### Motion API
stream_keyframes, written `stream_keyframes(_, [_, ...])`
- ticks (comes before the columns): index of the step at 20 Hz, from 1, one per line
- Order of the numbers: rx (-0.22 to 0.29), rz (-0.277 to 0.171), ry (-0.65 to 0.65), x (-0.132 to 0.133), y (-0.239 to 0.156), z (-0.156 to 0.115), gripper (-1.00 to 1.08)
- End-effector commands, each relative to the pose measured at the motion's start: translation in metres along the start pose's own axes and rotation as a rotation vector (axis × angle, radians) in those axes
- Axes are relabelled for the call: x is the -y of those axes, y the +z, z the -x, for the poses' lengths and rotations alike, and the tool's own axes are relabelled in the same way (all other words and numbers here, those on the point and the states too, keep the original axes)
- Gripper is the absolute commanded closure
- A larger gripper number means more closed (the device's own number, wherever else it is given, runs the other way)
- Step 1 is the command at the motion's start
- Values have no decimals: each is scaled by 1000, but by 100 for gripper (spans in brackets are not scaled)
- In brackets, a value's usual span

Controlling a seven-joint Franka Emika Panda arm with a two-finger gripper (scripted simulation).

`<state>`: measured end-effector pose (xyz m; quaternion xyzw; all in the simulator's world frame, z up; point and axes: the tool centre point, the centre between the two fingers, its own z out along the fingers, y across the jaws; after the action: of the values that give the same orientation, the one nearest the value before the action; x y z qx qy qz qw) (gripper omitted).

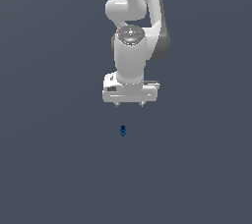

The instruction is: Pick up the object and move it to a goal position.

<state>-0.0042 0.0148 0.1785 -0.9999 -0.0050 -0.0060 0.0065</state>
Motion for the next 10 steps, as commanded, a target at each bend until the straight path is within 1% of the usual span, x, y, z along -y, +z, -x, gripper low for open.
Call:
stream_keyframes(1, [0, 0, 0, 0, 0, 0, -92])
stream_keyframes(4, [-6, 2, -11, 1, -2, -2, -92])
stream_keyframes(10, [-38, 15, -67, 9, -13, -11, -92])
